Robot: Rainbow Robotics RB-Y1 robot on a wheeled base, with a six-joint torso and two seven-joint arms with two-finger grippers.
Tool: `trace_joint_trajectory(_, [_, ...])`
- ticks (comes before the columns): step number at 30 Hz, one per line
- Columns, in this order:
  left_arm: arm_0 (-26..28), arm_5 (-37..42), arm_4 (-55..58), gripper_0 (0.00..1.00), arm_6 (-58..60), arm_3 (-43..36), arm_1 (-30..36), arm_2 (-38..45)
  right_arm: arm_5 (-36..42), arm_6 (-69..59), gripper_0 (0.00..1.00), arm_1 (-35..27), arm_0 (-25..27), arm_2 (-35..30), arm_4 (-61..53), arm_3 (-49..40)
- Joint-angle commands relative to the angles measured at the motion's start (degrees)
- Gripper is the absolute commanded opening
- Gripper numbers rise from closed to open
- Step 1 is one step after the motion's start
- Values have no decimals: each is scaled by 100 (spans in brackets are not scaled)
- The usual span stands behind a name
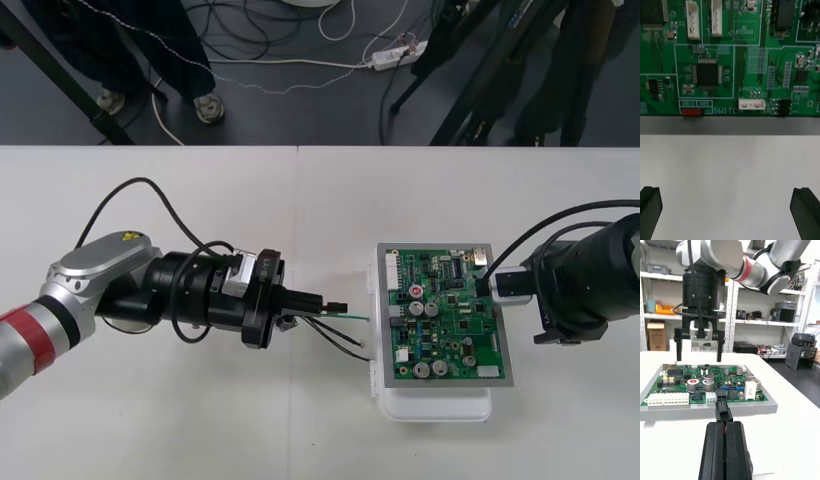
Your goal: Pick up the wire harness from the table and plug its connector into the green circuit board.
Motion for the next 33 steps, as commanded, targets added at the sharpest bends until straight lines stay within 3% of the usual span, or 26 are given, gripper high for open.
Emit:
trace_joint_trajectory(1, [-64, 602, -108, 0, 482, -418, 171, -61, -25, 212, 100, 144, -208, 198, 198, -22])
trace_joint_trajectory(33, [182, 1147, -556, 0, 561, -620, -418, -70, -25, 195, 100, 425, -471, 611, 233, -22])
